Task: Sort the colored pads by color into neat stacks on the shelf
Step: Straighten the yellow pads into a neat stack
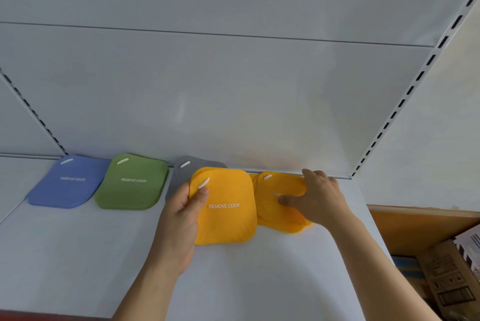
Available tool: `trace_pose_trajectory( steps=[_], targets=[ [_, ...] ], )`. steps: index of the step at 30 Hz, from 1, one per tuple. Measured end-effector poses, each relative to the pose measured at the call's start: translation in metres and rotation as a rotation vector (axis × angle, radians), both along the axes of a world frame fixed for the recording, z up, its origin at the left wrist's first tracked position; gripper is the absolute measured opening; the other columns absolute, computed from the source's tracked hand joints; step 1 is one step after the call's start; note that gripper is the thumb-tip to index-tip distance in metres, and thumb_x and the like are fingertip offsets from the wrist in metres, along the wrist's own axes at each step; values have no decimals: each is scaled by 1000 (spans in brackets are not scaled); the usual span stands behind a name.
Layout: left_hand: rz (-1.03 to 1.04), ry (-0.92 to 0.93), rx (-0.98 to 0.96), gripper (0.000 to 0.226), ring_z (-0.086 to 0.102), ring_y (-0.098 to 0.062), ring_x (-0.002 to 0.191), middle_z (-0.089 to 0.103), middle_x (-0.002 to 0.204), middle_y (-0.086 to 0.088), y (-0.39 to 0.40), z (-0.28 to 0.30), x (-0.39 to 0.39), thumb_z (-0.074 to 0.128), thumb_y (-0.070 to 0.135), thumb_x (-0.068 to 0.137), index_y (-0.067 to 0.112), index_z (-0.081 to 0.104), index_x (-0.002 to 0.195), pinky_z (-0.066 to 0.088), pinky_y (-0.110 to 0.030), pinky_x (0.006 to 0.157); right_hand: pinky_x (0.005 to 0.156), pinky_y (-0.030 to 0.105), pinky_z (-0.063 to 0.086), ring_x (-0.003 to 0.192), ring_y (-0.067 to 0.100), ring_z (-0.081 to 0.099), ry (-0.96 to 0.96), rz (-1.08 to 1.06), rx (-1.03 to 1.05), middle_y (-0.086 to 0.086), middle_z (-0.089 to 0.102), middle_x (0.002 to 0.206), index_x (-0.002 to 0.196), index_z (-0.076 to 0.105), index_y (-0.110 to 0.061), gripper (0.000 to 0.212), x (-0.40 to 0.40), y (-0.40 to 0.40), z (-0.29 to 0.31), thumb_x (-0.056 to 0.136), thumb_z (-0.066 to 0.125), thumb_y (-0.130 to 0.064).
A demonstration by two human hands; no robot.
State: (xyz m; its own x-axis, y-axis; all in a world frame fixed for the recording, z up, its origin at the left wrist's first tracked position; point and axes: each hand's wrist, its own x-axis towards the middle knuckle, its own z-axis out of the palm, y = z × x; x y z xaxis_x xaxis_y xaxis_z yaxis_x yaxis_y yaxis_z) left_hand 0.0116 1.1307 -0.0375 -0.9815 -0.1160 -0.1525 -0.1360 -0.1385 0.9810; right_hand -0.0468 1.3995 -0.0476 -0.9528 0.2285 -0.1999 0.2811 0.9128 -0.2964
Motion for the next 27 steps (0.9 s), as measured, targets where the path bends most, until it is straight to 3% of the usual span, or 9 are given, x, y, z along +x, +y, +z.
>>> trace_pose_trajectory(
  steps=[3,6,8,11,15,17,21,24,27],
  targets=[
    [16,-2,-5,23,71,-12,116,77,120,16,-2,2,2,58,31,104,36,74,120,55,-47,103,100,44,48,133,32,44,33,-44,-89,5,50,139,146,50,-26,85,-10,10,-4,76,76,-67],
    [44,-18,0,20,70,-11,113,78,115,20,-5,3,2,59,32,104,40,75,112,55,-48,102,84,37,50,114,30,56,193,12,-170,1,58,115,121,69,-31,39,-7,16,-2,87,74,-47],
    [54,-34,8,20,69,-14,116,78,116,18,-7,3,1,59,31,105,41,75,113,55,-50,103,72,29,46,96,22,61,298,89,-273,-6,64,103,105,69,-37,12,10,18,15,93,71,-34],
    [73,-52,17,26,69,-12,117,78,115,18,-9,5,0,59,26,106,42,78,110,53,-43,103,60,27,48,70,11,59,382,231,-401,-11,65,77,94,64,-46,16,47,14,58,96,65,-30],
    [45,-114,105,27,71,-26,119,79,121,3,-3,8,-2,57,28,104,36,77,120,55,-53,103,58,28,46,60,11,55,379,320,-603,-10,65,72,98,68,-48,19,67,5,85,95,66,-29],
    [-7,-123,159,30,71,-28,120,78,123,-3,3,9,-1,55,27,104,28,76,124,56,-50,99,61,35,48,65,14,59,352,330,-680,-8,68,75,99,69,-44,20,65,-7,79,96,69,-24],
    [-83,-133,227,35,73,-24,117,79,122,-6,18,11,6,46,27,107,21,72,131,59,-42,94,65,18,44,77,1,64,408,220,-669,-22,70,83,100,71,-41,11,60,-41,45,93,72,-34],
    [-103,-168,270,44,72,-27,120,76,129,-9,21,7,9,50,38,101,21,69,137,53,-51,107,70,15,44,87,-1,65,501,116,-723,-23,72,89,96,72,-47,12,66,-54,29,90,75,-37],
    [-146,-215,320,56,68,-33,126,73,134,-13,18,3,9,51,50,96,20,67,140,45,-62,115,68,6,42,93,-2,64,550,172,-742,-26,70,95,89,68,-58,25,74,-58,27,91,75,-34]
  ],
)
